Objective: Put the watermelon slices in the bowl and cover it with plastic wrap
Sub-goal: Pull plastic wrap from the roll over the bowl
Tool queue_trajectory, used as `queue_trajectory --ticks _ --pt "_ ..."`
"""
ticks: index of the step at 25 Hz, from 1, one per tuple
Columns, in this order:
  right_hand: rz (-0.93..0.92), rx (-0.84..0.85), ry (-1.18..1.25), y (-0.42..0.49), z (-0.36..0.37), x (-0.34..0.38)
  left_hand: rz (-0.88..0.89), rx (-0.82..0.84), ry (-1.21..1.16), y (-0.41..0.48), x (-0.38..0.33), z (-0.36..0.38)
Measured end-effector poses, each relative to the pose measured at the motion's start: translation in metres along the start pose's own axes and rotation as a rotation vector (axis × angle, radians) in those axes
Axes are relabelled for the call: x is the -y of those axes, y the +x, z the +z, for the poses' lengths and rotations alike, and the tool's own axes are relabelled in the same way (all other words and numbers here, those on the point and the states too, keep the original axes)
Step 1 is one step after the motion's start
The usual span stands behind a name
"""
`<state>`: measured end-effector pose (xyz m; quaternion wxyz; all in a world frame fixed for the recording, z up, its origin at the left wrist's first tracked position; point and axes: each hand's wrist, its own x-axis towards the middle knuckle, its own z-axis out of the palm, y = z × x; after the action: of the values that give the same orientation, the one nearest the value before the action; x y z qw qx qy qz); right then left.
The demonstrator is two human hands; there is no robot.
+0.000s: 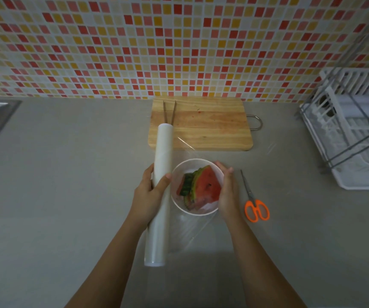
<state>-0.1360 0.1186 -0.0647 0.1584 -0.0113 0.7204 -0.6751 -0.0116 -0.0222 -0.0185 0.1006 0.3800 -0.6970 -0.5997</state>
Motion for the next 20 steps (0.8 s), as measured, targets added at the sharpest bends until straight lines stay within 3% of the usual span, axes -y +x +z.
queue_trajectory --ticks 8,13,20 --pt "0.099 -0.023 -0.167 0.002 -0.001 0.003 -0.092 0.127 -0.077 0.011 -0.005 -0.006" --pt "0.071 -0.143 -0.213 0.001 -0.002 0.006 -0.241 0.021 -0.029 0.006 0.0 -0.004" --pt "0.14 -0.108 -0.248 0.007 -0.003 0.0 -0.268 0.075 -0.021 0.0 0.02 -0.005"
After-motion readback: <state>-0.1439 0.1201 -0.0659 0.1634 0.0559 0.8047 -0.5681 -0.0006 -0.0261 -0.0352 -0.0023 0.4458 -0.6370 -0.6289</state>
